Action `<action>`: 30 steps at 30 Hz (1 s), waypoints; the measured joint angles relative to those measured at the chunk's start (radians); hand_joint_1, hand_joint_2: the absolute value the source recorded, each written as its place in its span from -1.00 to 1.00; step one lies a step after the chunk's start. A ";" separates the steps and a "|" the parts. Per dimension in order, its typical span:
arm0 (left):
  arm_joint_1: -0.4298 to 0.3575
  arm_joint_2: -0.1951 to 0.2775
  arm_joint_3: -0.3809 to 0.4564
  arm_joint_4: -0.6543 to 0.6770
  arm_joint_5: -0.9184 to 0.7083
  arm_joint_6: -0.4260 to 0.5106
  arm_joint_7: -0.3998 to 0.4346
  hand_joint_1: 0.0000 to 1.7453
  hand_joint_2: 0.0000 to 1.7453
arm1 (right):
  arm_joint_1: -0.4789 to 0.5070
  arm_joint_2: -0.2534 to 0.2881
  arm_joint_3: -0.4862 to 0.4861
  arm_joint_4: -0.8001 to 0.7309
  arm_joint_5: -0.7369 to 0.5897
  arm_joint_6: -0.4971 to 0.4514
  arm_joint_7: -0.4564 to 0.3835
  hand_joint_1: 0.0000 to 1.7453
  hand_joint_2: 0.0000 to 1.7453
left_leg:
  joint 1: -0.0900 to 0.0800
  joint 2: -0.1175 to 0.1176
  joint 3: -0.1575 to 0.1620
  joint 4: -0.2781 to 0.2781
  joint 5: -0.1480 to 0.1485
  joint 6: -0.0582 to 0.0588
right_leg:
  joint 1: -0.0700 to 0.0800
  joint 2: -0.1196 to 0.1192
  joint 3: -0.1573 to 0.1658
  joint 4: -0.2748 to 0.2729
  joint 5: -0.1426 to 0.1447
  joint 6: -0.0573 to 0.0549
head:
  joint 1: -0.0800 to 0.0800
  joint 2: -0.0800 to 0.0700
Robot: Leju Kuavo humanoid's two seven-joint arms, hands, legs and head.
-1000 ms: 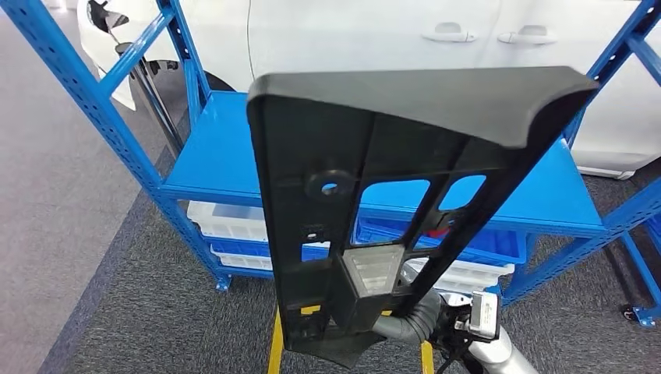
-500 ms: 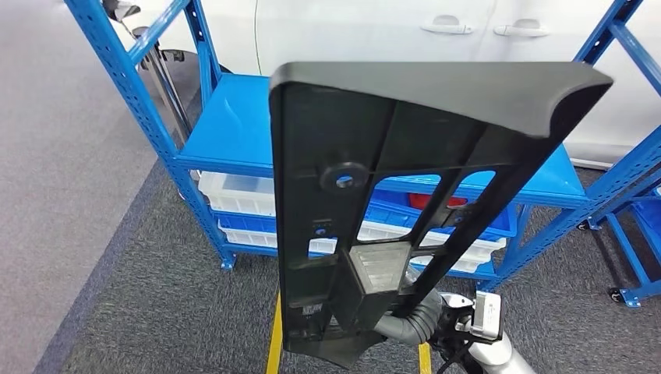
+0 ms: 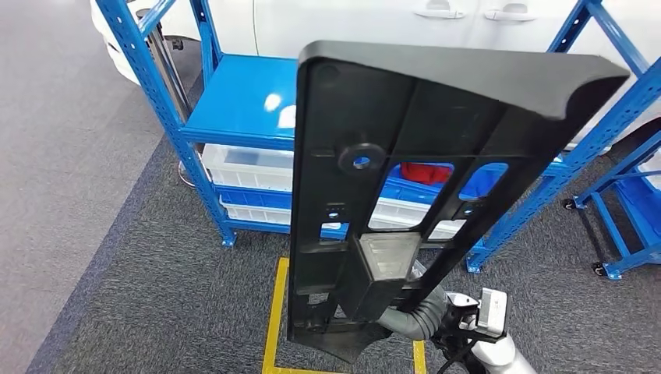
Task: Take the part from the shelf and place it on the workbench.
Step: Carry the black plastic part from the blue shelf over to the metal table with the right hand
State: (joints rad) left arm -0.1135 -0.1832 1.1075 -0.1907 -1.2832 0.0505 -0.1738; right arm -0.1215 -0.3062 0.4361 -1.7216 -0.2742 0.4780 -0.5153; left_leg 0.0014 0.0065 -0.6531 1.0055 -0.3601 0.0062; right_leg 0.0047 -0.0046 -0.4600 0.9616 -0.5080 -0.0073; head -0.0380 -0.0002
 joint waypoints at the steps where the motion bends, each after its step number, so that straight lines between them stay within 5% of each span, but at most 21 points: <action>1: 0.001 0.000 0.000 0.000 0.000 0.000 0.000 -1.00 1.00 | -0.001 0.002 0.000 0.000 0.000 -0.003 0.002 0.72 1.00 | 0.000 -0.001 -0.008 0.014 -0.022 -0.005 | -0.003 -0.002 -0.009 -0.004 0.014 -0.006 | 0.000 0.000; 4: 0.003 0.001 0.000 0.000 0.000 0.001 0.000 -1.00 1.00 | -0.001 0.014 -0.001 0.000 0.002 -0.013 0.015 0.72 1.00 | 0.006 -0.004 -0.046 0.170 -0.170 -0.020 | -0.005 -0.005 -0.056 -0.001 0.049 -0.015 | 0.000 0.000; 5: 0.002 0.001 0.000 0.000 0.000 0.001 0.000 -1.00 1.00 | 0.002 0.019 -0.001 -0.001 0.004 -0.016 0.019 0.72 1.00 | 0.008 -0.004 -0.055 0.235 -0.197 -0.025 | -0.005 -0.005 -0.075 0.003 0.060 -0.015 | 0.000 0.000; 7: 0.002 0.002 0.000 0.000 0.000 0.004 -0.002 -1.00 1.00 | 0.020 0.026 -0.005 -0.006 0.017 -0.019 0.023 0.72 1.00 | 0.013 -0.004 -0.044 0.295 -0.157 -0.031 | -0.007 -0.007 -0.111 0.012 0.079 -0.009 | 0.000 0.000; 9: 0.002 0.002 0.000 0.000 -0.003 0.007 -0.004 -1.00 1.00 | 0.045 0.031 -0.010 -0.016 0.033 -0.022 0.022 0.72 1.00 | 0.018 -0.004 0.028 0.226 -0.100 -0.033 | -0.010 -0.009 -0.144 0.027 0.094 0.000 | 0.000 0.000; 12: -0.001 0.001 -0.001 0.000 -0.006 0.010 -0.004 -1.00 1.00 | 0.059 0.035 -0.018 -0.031 0.042 -0.021 0.019 0.72 1.00 | 0.016 -0.007 0.162 0.031 -0.155 -0.022 | -0.007 -0.009 -0.174 0.055 0.108 0.016 | 0.000 0.000; 15: 0.000 0.001 -0.001 0.000 -0.006 0.011 -0.003 -1.00 1.00 | 0.063 0.038 -0.026 -0.036 0.042 -0.018 0.017 0.72 1.00 | 0.013 -0.004 0.170 -0.002 -0.165 0.003 | -0.010 -0.007 -0.183 0.063 0.117 0.033 | 0.000 0.000; 17: 0.001 0.001 -0.001 0.000 -0.007 0.012 -0.003 -1.00 1.00 | 0.066 0.039 -0.031 -0.038 0.043 -0.016 0.018 0.72 1.00 | 0.014 0.000 0.159 -0.004 -0.149 0.017 | -0.015 -0.005 -0.208 0.118 0.073 0.044 | 0.000 0.000; 19: 0.002 0.001 -0.001 0.000 -0.007 0.012 -0.003 -1.00 1.00 | 0.070 0.041 -0.035 -0.040 0.043 -0.015 0.020 0.72 1.00 | 0.013 0.001 0.144 -0.002 -0.136 0.023 | -0.018 -0.003 -0.259 0.251 -0.009 0.051 | 0.000 0.000; 21: 0.006 0.001 -0.001 0.000 -0.008 0.012 -0.003 -1.00 1.00 | 0.075 0.043 -0.037 -0.041 0.043 -0.014 0.024 0.72 1.00 | 0.011 0.002 0.131 0.000 -0.127 0.023 | -0.018 -0.003 -0.286 0.347 -0.048 0.054 | 0.000 0.000; 23: 0.007 0.001 -0.001 0.000 -0.009 0.012 -0.003 -1.00 1.00 | 0.079 0.043 -0.042 -0.041 0.044 -0.012 0.028 0.72 1.00 | 0.010 0.005 0.125 0.001 -0.123 0.022 | -0.017 -0.004 -0.238 0.291 -0.014 0.048 | 0.000 0.000; 26: 0.007 0.000 -0.003 0.000 -0.012 0.012 -0.003 -1.00 1.00 | 0.079 0.043 -0.054 -0.045 0.041 -0.012 0.034 0.72 1.00 | 0.005 0.014 0.125 0.003 -0.122 0.015 | -0.004 -0.035 -0.121 0.087 0.048 0.025 | 0.000 0.000; 30: 0.006 -0.002 -0.008 0.000 -0.018 0.011 -0.003 -1.00 1.00 | 0.091 0.044 -0.070 -0.059 0.038 -0.013 0.040 0.72 1.00 | 0.001 0.034 0.123 0.002 -0.123 -0.005 | 0.002 -0.030 -0.112 0.044 0.057 0.002 | 0.000 0.000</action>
State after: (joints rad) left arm -0.1075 -0.1851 1.0995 -0.1907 -1.3016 0.0614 -0.1767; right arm -0.0306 -0.2625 0.3657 -1.7804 -0.2365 0.4648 -0.4752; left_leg 0.0028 0.0406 -0.5306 1.0073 -0.4829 0.0012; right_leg 0.0064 -0.0343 -0.5719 1.0059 -0.4505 -0.0052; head -0.0381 0.0000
